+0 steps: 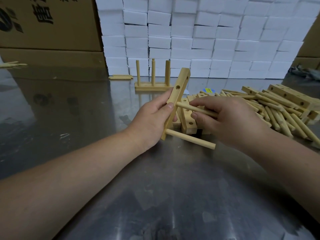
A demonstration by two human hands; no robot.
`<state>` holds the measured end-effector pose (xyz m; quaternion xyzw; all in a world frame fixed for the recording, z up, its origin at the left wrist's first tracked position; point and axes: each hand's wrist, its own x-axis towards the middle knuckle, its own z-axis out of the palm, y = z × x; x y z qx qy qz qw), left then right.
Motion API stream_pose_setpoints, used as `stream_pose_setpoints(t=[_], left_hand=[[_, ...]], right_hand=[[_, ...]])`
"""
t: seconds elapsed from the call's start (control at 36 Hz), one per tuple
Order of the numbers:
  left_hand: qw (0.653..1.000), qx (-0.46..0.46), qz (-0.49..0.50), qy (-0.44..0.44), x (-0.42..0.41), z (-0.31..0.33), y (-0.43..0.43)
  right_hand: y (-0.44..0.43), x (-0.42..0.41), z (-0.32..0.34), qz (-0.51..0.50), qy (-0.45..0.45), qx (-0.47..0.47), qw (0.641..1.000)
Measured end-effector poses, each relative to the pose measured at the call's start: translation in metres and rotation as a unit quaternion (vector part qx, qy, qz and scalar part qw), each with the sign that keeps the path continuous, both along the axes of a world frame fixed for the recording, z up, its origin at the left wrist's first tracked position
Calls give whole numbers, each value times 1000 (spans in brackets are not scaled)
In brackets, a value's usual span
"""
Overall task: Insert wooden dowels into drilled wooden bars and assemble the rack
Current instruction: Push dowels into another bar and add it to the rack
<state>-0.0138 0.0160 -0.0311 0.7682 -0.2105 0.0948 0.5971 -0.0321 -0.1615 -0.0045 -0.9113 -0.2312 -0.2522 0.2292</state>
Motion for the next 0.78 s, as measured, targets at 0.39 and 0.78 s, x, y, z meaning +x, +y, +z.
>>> stream_pose_setpoints(t=[0.39,0.78], left_hand=[[1000,21,9,-15,0,2,-3],[997,52,4,-60,-7,8,-5]], right_hand=[[0,0,-1,9,-24,30,999],[-2,-1,-2,42,40,97,994]])
